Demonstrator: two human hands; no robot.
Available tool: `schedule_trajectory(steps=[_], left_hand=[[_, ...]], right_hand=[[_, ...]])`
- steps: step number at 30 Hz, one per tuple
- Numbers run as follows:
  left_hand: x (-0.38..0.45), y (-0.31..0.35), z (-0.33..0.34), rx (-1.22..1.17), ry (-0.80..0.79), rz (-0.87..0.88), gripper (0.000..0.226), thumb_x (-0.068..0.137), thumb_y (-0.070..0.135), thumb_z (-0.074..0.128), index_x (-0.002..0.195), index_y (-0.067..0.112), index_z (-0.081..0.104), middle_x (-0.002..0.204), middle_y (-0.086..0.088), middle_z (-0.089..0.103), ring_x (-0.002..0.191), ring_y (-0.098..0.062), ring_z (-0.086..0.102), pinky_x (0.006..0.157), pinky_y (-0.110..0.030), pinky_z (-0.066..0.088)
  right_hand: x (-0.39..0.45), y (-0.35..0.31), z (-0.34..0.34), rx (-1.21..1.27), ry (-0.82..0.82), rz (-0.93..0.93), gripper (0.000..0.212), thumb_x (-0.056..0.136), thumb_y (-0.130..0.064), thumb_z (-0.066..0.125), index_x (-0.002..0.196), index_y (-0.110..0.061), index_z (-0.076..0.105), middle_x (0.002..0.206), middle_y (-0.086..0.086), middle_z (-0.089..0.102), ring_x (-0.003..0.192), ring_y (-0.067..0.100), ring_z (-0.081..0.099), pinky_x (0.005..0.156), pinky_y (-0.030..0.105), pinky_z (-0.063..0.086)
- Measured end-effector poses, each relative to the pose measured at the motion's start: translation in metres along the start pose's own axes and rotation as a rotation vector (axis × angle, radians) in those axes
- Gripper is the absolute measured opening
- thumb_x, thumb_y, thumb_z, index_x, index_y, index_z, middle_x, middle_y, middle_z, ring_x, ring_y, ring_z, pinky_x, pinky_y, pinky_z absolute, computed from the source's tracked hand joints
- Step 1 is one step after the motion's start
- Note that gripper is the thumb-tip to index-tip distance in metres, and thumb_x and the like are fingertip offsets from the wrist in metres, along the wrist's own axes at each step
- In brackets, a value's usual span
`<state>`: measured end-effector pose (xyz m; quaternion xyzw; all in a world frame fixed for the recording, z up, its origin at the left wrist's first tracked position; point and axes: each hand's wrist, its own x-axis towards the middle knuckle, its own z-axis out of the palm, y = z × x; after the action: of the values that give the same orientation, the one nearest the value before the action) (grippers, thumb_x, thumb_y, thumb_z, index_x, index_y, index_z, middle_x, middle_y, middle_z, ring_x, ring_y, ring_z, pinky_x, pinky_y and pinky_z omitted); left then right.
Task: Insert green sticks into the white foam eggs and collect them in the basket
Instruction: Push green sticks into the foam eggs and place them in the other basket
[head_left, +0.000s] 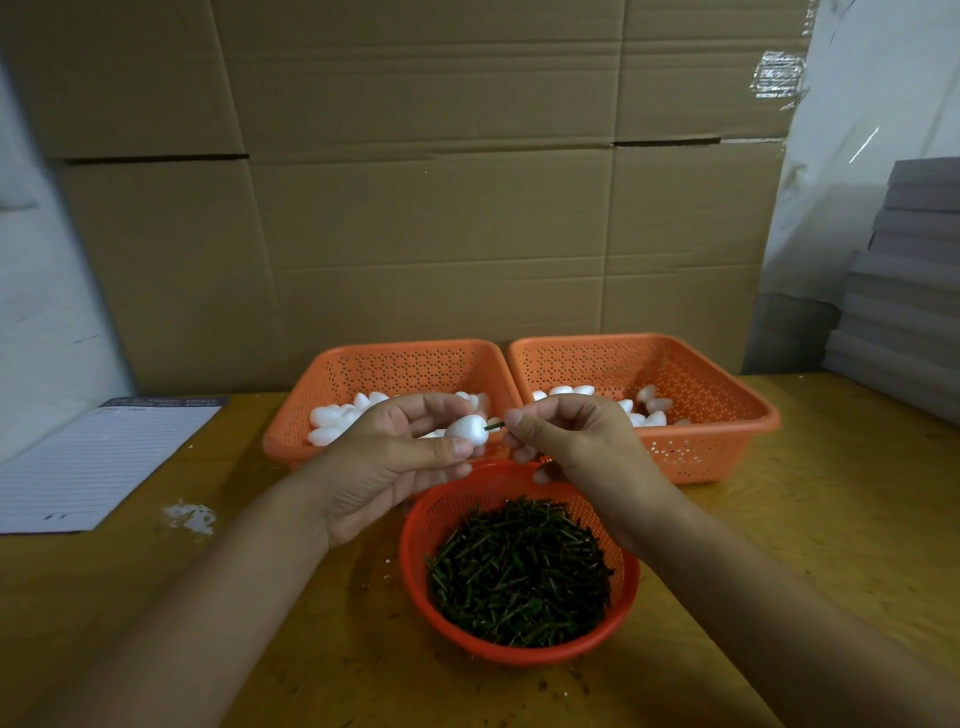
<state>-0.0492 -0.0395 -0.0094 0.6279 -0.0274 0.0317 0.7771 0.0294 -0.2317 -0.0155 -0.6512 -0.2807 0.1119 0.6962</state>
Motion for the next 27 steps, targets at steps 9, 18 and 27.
schedule_trajectory(steps=[9, 18, 27], left_hand=[[0.0, -0.0018, 0.0058, 0.077, 0.021, 0.02, 0.034, 0.07, 0.005, 0.081, 0.102, 0.016, 0.074, 0.114, -0.007, 0.074, 0.103, -0.017, 0.071, 0.079, -0.026, 0.058], [-0.0001, -0.0021, 0.0067, 0.117, 0.046, 0.016, 0.037, 0.071, 0.005, 0.079, 0.107, 0.009, 0.07, 0.115, -0.008, 0.074, 0.105, -0.017, 0.072, 0.079, -0.025, 0.058], [0.0012, 0.0002, 0.0012, 0.074, 0.048, 0.029, 0.033, 0.069, 0.015, 0.088, 0.1, 0.018, 0.078, 0.117, -0.009, 0.073, 0.107, -0.021, 0.071, 0.08, -0.025, 0.058]], right_hand=[[-0.0025, 0.0023, 0.0049, -0.023, 0.001, -0.041, 0.016, 0.089, -0.017, 0.072, 0.088, -0.001, 0.073, 0.07, 0.002, 0.07, 0.063, 0.008, 0.063, 0.052, 0.02, 0.05], [-0.0059, 0.0031, 0.0065, -0.062, -0.006, -0.04, 0.018, 0.09, -0.017, 0.071, 0.09, 0.001, 0.074, 0.077, 0.02, 0.069, 0.064, 0.012, 0.061, 0.053, 0.021, 0.049], [-0.0036, 0.0008, 0.004, -0.066, -0.038, -0.034, 0.009, 0.094, -0.014, 0.066, 0.094, -0.008, 0.074, 0.084, 0.015, 0.073, 0.067, 0.01, 0.063, 0.053, 0.022, 0.049]])
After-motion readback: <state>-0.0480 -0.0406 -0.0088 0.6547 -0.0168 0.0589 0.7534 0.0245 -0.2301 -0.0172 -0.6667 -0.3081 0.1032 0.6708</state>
